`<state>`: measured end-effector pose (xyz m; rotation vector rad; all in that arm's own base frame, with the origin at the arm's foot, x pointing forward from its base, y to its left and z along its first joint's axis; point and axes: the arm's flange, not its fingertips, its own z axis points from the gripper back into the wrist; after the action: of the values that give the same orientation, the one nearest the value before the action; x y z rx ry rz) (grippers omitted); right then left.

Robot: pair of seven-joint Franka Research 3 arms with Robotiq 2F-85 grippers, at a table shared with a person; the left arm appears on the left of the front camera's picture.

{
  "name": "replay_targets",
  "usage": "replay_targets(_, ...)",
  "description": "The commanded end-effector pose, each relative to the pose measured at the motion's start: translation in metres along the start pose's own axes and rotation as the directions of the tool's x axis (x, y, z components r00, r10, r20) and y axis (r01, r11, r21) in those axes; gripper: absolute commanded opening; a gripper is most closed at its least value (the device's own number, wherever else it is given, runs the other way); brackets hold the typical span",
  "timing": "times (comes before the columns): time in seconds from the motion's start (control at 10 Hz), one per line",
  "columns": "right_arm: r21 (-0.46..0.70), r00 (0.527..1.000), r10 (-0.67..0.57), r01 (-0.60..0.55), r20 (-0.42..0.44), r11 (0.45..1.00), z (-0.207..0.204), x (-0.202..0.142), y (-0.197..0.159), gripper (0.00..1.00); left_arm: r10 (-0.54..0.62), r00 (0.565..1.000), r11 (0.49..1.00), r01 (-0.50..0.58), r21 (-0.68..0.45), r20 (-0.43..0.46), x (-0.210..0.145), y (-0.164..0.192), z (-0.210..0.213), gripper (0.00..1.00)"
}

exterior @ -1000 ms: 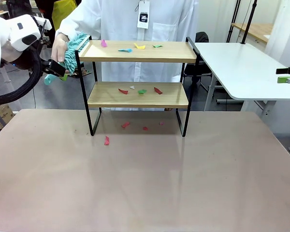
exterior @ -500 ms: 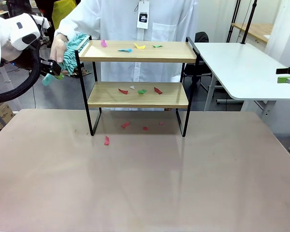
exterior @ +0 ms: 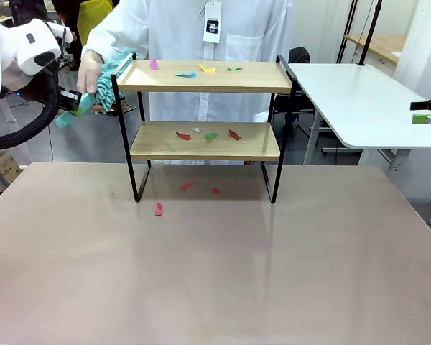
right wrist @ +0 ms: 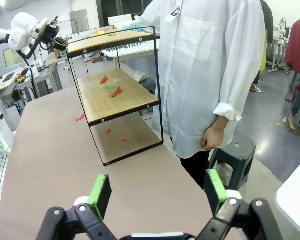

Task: Clean the shelf.
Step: Pick up the Duster handed by the human.

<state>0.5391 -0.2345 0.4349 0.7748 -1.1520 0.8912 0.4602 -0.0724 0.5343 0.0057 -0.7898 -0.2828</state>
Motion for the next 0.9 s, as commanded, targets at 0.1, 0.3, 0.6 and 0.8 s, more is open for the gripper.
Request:
replay_targets(0.1, 0.001, 1.000, 0.003, -0.003, 0.000, 1.000, -0.0013, 0.0020, 0.0007, 1.00, 0.039, 0.999, 0.998, -0.040, 0.053, 0.007, 0.0017, -0.0079, 0.0016, 0.00)
replay_targets(0.3, 0.001, 1.000, 0.003, -0.003, 0.000, 1.000, -0.0013, 0.0020, 0.0007, 1.00, 0.068, 0.998, 0.996, -0.068, 0.063, 0.001, 0.0019, -0.0061, 0.0033, 0.00)
replay_targets(0.6, 0.001, 1.000, 0.003, -0.003, 0.000, 1.000, -0.0013, 0.0020, 0.0007, 1.00, 0.040, 0.999, 0.999, -0.040, 0.027, 0.000, 0.0006, 0.0002, 0.0015, 0.00)
replay_targets(0.8, 0.001, 1.000, 0.003, -0.003, 0.000, 1.000, -0.0013, 0.0020, 0.0007, 1.00, 0.040, 0.999, 0.999, -0.040, 0.027, 0.000, 0.0006, 0.0002, 0.0015, 0.00)
